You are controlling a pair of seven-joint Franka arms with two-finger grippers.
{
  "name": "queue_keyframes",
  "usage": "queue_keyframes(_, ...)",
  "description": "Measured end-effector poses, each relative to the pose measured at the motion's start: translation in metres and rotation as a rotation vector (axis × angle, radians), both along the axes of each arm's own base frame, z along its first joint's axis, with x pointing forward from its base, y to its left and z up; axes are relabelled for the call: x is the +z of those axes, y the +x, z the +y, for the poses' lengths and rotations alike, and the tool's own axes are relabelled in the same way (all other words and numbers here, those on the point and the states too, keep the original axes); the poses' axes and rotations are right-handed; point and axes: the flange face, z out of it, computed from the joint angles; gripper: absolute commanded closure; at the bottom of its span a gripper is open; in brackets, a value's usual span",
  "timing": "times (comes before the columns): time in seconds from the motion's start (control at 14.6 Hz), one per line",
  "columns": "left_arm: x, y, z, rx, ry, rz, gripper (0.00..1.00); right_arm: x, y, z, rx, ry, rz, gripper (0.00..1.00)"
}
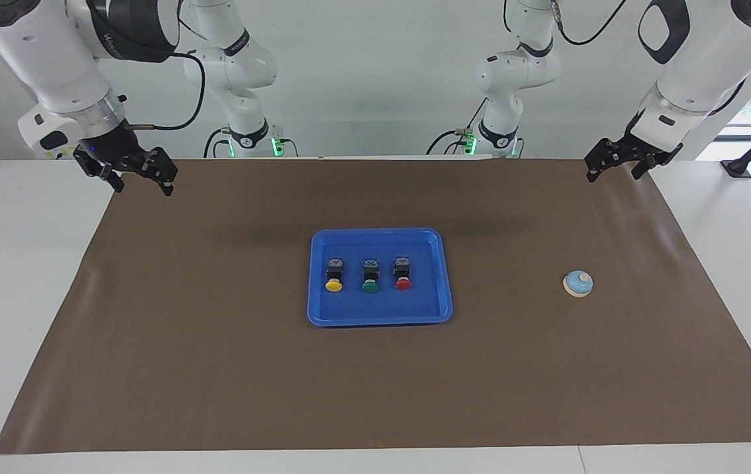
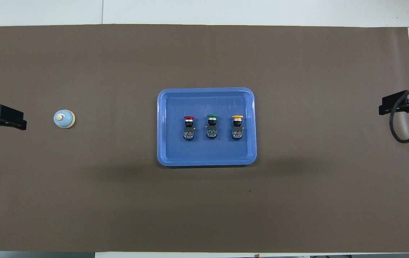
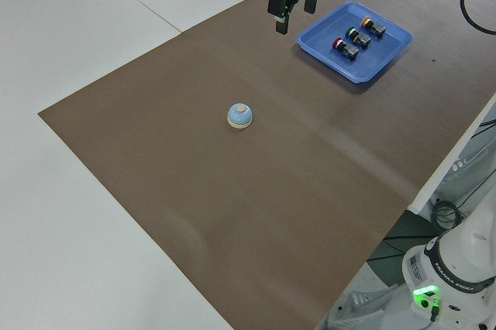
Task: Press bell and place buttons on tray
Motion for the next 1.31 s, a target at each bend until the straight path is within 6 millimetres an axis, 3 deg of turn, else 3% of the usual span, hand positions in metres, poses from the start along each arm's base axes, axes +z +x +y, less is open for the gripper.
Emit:
queue_keyframes(0.62, 0.0, 0.0, -0.002, 0.006, 0.001, 0.0, 0.0, 0.0, 0.0, 0.0, 0.0, 0.0, 0.0, 0.0)
queue_keyframes(0.69, 0.001, -0.001, -0.003, 0.011, 0.002, -0.001, 0.45, 0.0, 0.0, 0.0, 0.0, 0.0, 0.0, 0.0)
queue_keyframes(0.76, 0.002, -0.002, -0.004, 0.019, 0.004, -0.001, 0.97, 0.0, 0.0, 0.0, 0.0, 0.0, 0.0, 0.0)
queue_keyframes(1.03, -0.018, -0.002, -0.002, 0.03, 0.008, -0.068, 1.0, 0.0, 0.0, 0.0, 0.0, 0.0, 0.0, 0.0)
queue_keyframes(1.31, -0.079, 0.002, 0.002, 0.034, 0.008, -0.139, 1.0, 0.0, 0.0, 0.0, 0.0, 0.0, 0.0, 0.0)
